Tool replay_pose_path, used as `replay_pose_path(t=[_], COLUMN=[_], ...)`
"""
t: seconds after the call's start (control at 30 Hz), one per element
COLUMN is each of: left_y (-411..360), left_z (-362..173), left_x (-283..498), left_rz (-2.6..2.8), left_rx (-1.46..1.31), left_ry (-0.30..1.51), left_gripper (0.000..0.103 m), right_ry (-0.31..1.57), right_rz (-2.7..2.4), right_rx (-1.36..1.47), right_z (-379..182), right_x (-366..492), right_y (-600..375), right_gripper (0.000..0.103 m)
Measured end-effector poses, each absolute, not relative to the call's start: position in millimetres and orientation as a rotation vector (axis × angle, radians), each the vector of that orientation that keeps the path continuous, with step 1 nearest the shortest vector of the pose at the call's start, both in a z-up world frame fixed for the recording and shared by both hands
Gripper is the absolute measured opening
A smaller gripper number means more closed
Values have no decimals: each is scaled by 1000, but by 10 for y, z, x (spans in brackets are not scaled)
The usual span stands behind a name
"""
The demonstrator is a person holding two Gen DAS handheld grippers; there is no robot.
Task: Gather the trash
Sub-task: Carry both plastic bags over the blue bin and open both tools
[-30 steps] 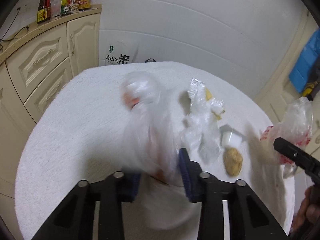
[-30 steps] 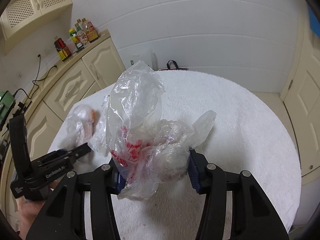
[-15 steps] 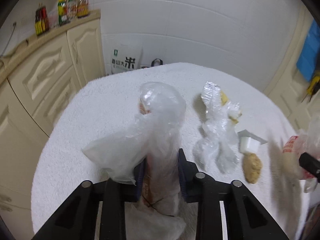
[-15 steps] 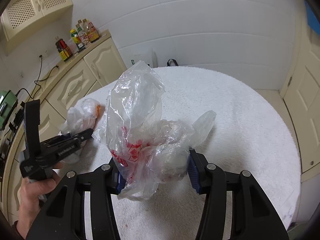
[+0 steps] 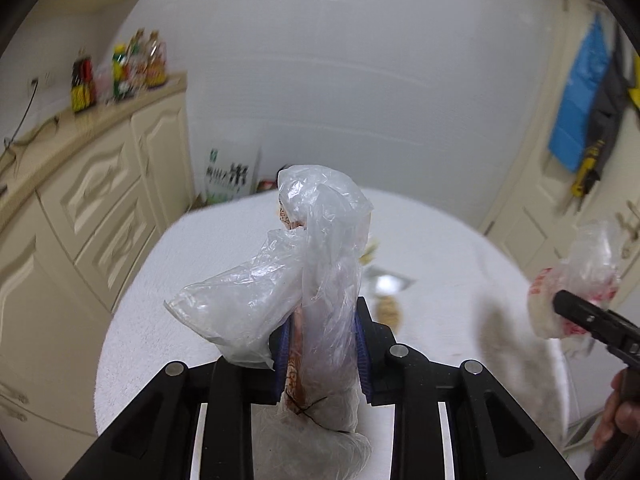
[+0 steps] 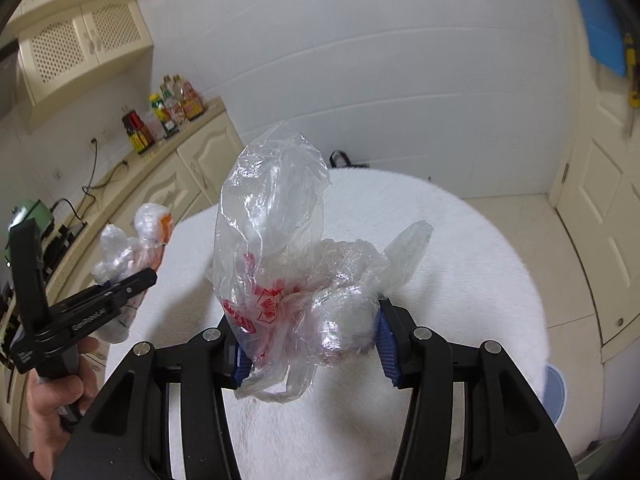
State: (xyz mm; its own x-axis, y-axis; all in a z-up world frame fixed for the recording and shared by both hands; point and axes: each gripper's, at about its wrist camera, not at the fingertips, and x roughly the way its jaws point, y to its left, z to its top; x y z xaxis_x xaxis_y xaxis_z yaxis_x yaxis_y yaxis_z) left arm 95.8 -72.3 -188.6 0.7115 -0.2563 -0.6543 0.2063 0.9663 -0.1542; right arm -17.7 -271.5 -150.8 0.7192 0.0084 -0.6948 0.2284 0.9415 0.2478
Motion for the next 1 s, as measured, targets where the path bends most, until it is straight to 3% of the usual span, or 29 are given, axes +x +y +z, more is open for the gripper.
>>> replay_pose_path(t=[0.5, 1.0], left_y=[-1358, -1899], left_z=[-1193, -1223], left_x=[-325, -410], left_rz=[-504, -753], left_rx=[36, 100], left_ry=[575, 547], left_gripper=[25, 25], right_ry=[596, 517], right_rz=[-276, -485], right_rx=[364, 397], right_z=[-978, -726], right_x=[-1285, -2171], right_y=[-3341, -3996], right_gripper=[51, 51])
